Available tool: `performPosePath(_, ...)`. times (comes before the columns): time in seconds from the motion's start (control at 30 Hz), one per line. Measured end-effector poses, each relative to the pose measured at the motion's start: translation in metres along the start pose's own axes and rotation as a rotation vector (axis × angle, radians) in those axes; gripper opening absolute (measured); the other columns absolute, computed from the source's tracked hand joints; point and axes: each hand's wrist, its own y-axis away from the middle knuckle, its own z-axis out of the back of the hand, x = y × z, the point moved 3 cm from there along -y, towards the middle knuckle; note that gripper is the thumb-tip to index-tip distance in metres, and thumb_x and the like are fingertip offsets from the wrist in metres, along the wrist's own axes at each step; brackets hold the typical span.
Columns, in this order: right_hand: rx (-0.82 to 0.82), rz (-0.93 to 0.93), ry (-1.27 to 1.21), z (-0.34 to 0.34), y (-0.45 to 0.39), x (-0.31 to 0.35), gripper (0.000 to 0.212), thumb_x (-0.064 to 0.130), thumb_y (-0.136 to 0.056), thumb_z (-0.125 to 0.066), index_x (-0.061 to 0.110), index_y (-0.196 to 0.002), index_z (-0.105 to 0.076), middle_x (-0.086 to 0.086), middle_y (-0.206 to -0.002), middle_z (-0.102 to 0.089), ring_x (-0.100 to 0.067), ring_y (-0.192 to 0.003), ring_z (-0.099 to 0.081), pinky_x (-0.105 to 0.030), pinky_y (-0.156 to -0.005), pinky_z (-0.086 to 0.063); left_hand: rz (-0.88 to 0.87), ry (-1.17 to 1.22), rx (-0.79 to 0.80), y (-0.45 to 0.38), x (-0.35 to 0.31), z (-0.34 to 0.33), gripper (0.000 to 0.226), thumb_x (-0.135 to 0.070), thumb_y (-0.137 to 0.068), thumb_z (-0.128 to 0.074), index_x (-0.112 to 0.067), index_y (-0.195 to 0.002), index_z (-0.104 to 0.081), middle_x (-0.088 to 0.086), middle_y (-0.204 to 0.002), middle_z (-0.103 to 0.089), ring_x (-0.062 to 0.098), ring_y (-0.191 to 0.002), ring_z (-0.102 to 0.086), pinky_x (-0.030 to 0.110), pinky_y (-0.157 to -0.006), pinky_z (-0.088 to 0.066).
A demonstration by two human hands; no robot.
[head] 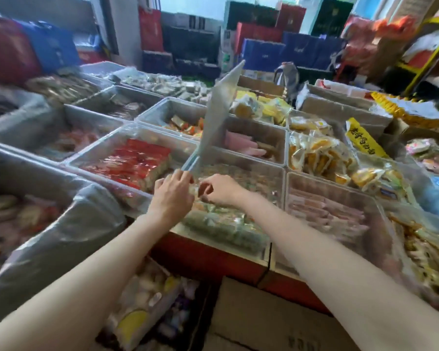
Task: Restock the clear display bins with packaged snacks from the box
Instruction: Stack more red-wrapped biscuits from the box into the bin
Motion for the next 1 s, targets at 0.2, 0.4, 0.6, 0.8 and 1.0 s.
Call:
performPosePath(0.2, 0.187, 0.21, 0.082, -0.086, -0.058, 0.209, 0.027, 0.014, -0.09, -0.054, 0.001, -0.111, -0.063, -0.016, -0.116, -0.064, -0.03, -0.11, -0.057, -0.028, -0.089, -0.038, 0.17, -0.145, 0.085, 0.078, 0.226, 0.093, 0.047, -0.017, -0.087, -0.047, -0.011, -0.133, -0.038, 0.008, -0.127, -0.053, 0.028, -0.115, -0.054, 0.036, -0.093, -0.036)
performPosePath(0.4, 0.298, 0.32, 0.117, -0.158, -0.102, 0.33, 0.028, 0.015, -0.09, -0.055, 0.002, -0.114, -0.062, -0.016, -0.114, -0.064, -0.03, -0.106, -0.059, -0.032, -0.088, -0.045, 0.559, -0.291, 0.482, 0.131, 0.385, 0.131, 0.029, -0.026, -0.089, -0.047, -0.018, -0.116, -0.055, 0.007, -0.123, -0.057, 0.029, -0.114, -0.054, 0.039, -0.095, -0.039)
performPosePath(0.6, 0.379, 0.232, 0.199, -0.204, -0.171, 0.343, 0.029, 0.013, -0.089, -0.053, -0.002, -0.112, -0.062, -0.018, -0.116, -0.063, -0.033, -0.107, -0.058, -0.035, -0.089, -0.048, 0.348, -0.215, 0.552, 0.102, 0.436, 0.109, 0.031, -0.024, -0.089, -0.048, -0.017, -0.119, -0.054, 0.005, -0.121, -0.06, 0.027, -0.111, -0.056, 0.033, -0.086, -0.045)
performPosePath(0.8, 0.36, -0.002, 0.088, -0.236, -0.257, 0.336, 0.03, 0.011, -0.087, -0.051, -0.002, -0.112, -0.06, -0.019, -0.116, -0.062, -0.034, -0.106, -0.059, -0.032, -0.086, -0.049, 0.302, -0.219, 0.61, 0.043, 0.493, 0.093, 0.037, -0.019, -0.088, -0.05, -0.018, -0.125, -0.052, 0.008, -0.126, -0.056, 0.027, -0.115, -0.052, 0.032, -0.09, -0.044)
performPosePath(1.0, 0.333, -0.432, -0.206, -0.304, -0.293, 0.314, 0.068, 0.036, -0.085, -0.063, -0.003, -0.135, -0.038, -0.019, -0.135, -0.049, -0.032, -0.123, -0.05, -0.035, -0.101, -0.042, 0.228, -0.159, 0.789, 0.025, 0.534, 0.056, 0.044, -0.026, -0.089, -0.052, -0.01, -0.13, -0.045, 0.012, -0.131, -0.053, 0.029, -0.121, -0.049, 0.031, -0.089, -0.041)
